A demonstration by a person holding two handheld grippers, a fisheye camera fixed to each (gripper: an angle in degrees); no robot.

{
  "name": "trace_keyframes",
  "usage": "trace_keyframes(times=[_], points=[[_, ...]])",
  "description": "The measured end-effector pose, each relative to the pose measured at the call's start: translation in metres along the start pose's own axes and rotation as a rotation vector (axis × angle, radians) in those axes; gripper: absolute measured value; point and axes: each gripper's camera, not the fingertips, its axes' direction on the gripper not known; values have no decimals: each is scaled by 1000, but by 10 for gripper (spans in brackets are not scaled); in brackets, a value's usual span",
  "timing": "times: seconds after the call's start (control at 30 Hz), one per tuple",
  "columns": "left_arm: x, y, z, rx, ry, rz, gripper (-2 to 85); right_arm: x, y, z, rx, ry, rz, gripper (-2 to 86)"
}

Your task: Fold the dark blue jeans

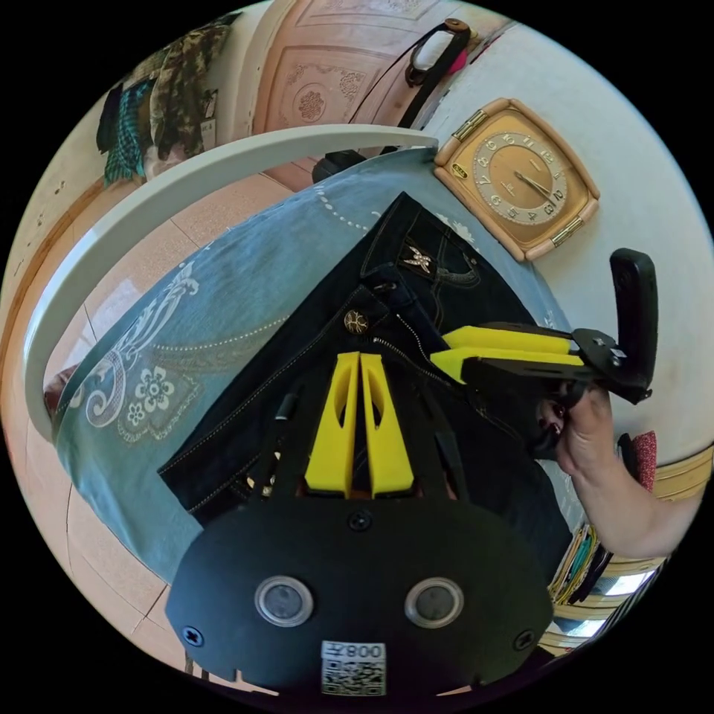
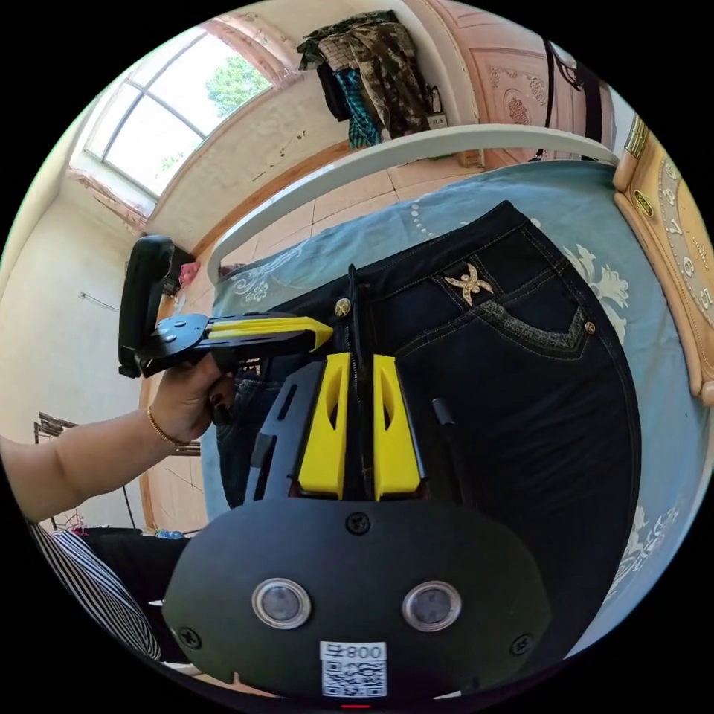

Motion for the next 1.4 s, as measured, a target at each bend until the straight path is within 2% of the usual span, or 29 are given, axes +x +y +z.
trace_keyframes(times=[0.1,0.2,0.37,0.5,0.6,0.67,0.8,0.9,0.97,1.13,1.23,1.27,1.4], points=[[-6,4,-16,-6,21,4,3,6,-7,9,32,40,9,25],[-11,8,-32,-16,43,16,2,18,-7,7,86,-1,45,17],[-14,11,-54,-33,81,38,1,19,2,-14,244,-17,34,13],[-13,16,-68,-32,83,50,1,6,-11,10,166,59,-73,17],[-14,26,-87,-7,84,33,2,-1,-30,46,-1,145,-158,24],[-15,37,-112,79,74,7,2,0,-38,62,-42,179,-183,29],[-4,43,-143,199,129,64,1,14,-47,58,-42,91,-140,33],[10,32,-131,85,116,120,2,22,-51,52,-28,22,-95,30],[14,33,-112,-11,34,158,1,26,-52,39,-1,-21,-57,23],[19,43,-120,24,73,135,1,32,-39,6,136,-61,51,6],[30,47,-121,32,58,157,1,33,-45,32,-40,-67,44,2],[33,48,-121,29,62,158,2,33,-42,29,27,-83,31,2],[43,50,-122,24,74,162,2,30,-49,19,1,-113,61,1]])
